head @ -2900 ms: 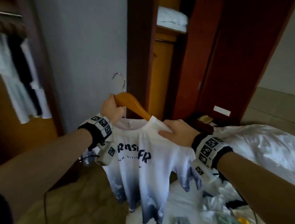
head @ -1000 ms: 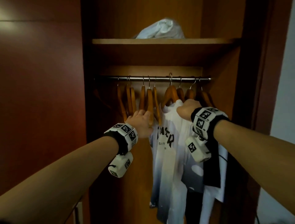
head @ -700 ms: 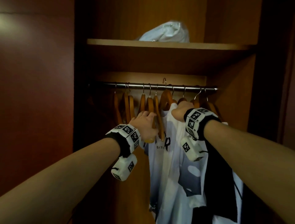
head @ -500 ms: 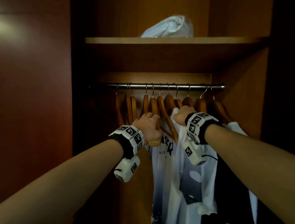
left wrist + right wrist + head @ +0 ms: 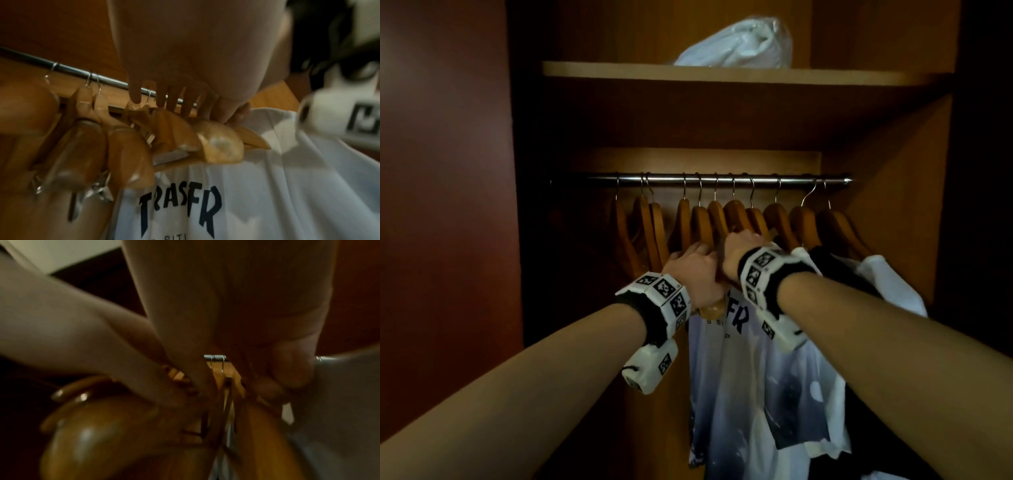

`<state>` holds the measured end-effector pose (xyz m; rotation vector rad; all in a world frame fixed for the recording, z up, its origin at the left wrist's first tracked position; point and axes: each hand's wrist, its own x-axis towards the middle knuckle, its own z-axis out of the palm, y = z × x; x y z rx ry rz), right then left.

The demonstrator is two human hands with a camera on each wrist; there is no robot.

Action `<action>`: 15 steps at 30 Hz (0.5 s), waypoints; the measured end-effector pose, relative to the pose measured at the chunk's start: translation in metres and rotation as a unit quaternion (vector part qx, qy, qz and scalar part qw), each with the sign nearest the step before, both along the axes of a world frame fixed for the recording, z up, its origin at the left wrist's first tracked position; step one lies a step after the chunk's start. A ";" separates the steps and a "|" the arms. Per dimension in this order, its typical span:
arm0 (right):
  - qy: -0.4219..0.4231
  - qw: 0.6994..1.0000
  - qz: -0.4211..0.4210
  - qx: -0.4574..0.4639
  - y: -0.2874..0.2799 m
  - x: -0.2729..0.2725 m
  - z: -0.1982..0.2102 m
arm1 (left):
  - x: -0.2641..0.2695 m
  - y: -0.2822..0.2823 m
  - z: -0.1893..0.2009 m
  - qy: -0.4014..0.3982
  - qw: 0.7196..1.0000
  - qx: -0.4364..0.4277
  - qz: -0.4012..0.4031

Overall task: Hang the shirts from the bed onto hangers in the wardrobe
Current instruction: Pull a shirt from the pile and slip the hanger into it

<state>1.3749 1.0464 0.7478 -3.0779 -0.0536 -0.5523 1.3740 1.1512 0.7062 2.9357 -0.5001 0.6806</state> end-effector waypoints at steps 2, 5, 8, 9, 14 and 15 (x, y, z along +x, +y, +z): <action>0.004 0.998 -0.014 -0.061 -0.008 0.012 -0.019 | 0.002 0.004 -0.005 -0.004 1.000 -0.004 0.000; -0.042 0.997 -0.002 -0.065 -0.013 0.029 -0.036 | 0.001 0.008 -0.015 0.004 1.000 -0.018 -0.009; -0.018 1.000 0.025 0.003 0.000 0.019 -0.026 | -0.003 0.013 -0.018 0.017 0.999 -0.037 -0.019; -0.027 0.999 0.031 0.020 0.002 0.015 -0.022 | -0.005 0.014 -0.017 0.020 0.999 -0.040 -0.023; -0.046 0.993 0.056 0.093 -0.004 0.003 -0.011 | -0.010 0.022 -0.016 0.018 0.998 -0.043 -0.032; -0.047 0.992 0.061 0.102 -0.007 0.000 -0.013 | -0.010 0.024 -0.017 0.011 0.998 -0.051 -0.034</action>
